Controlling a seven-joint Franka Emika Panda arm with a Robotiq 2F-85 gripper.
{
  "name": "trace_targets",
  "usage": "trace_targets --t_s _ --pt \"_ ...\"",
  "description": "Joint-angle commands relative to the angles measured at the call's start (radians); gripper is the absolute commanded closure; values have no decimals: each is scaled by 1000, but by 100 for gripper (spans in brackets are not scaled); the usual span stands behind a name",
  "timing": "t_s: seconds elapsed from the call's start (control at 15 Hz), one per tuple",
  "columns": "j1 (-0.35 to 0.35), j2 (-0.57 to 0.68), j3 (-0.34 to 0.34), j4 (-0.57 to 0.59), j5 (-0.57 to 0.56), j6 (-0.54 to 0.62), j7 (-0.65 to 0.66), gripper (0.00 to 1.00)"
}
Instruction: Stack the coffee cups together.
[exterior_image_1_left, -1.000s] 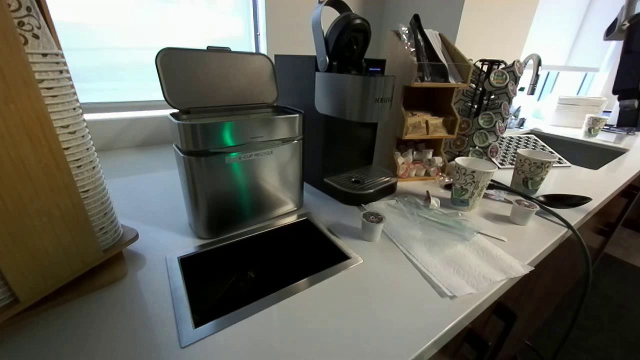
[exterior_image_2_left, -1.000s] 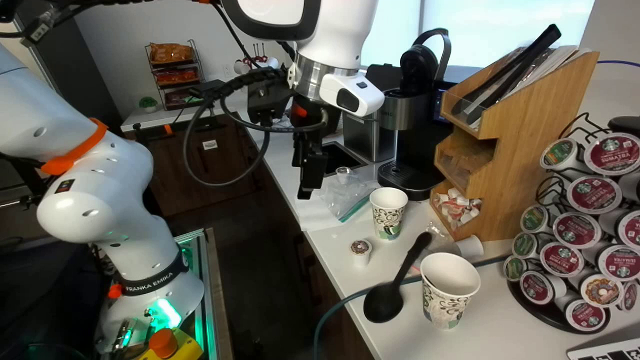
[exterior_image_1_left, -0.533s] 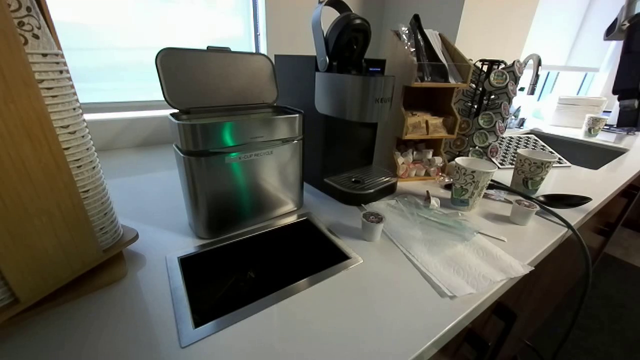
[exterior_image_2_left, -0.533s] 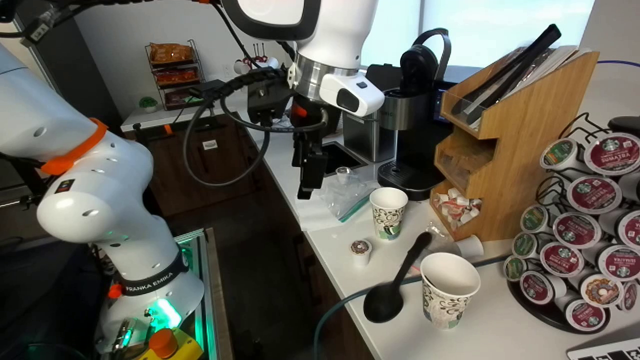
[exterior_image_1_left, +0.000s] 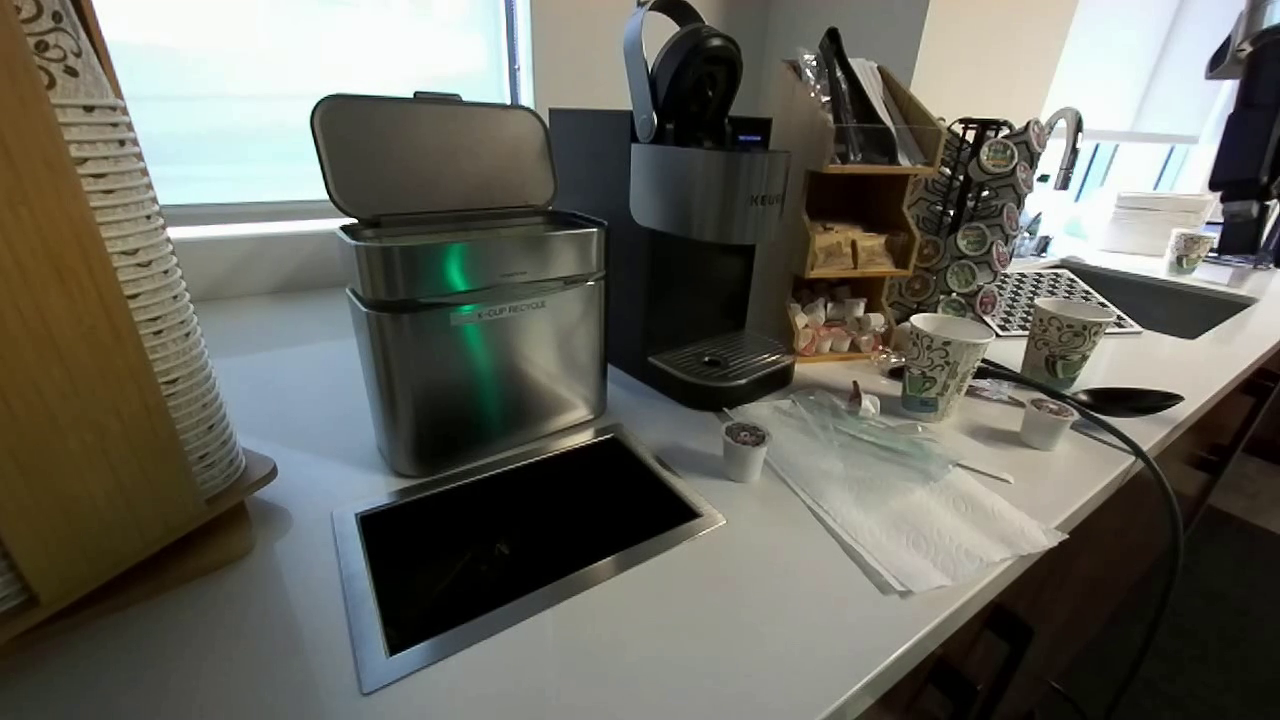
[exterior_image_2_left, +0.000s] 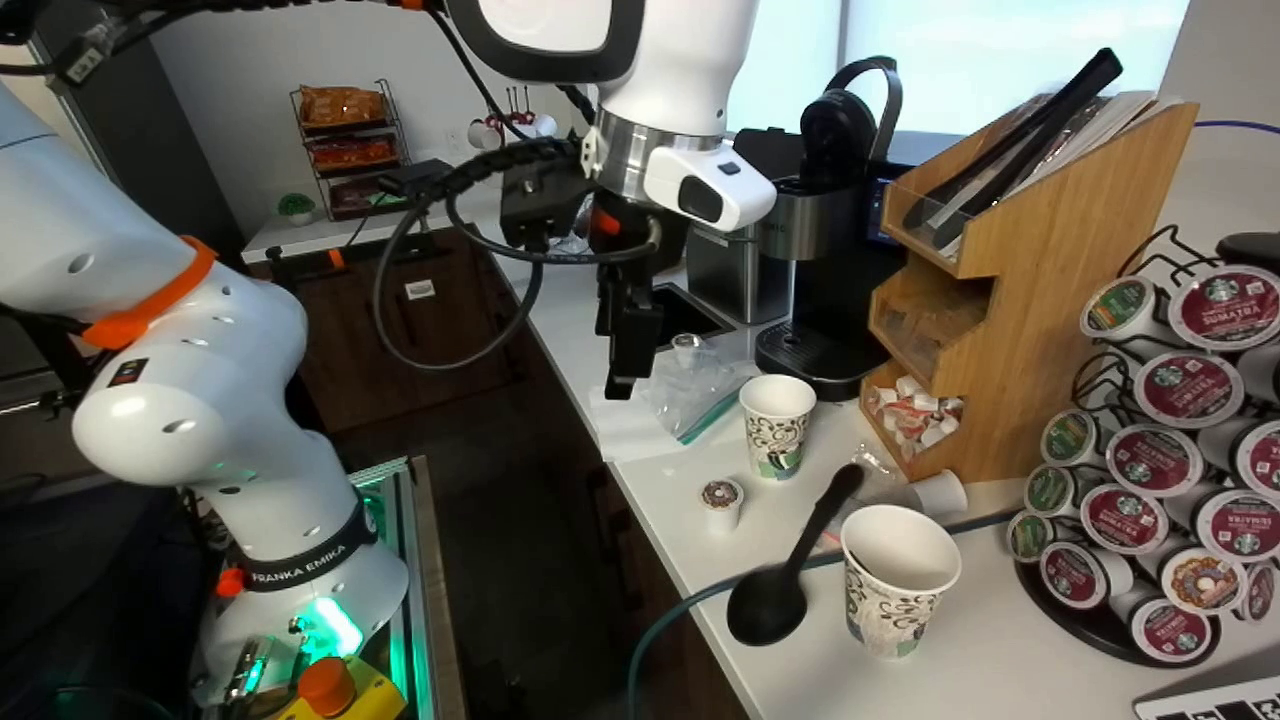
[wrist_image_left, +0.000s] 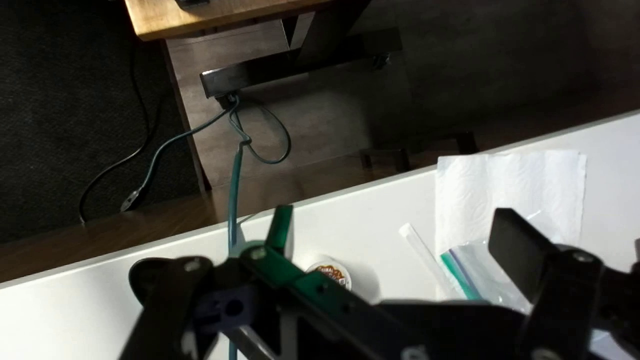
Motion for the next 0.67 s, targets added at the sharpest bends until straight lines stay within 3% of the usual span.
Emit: trace_targets --t_s 0.0,0.33,0.6 --pt "-29 104 28 20 39 158 125 0" --pt "-53 233 56 45 53 363 361 0" --pt "-54 241 63 44 33 343 345 0"
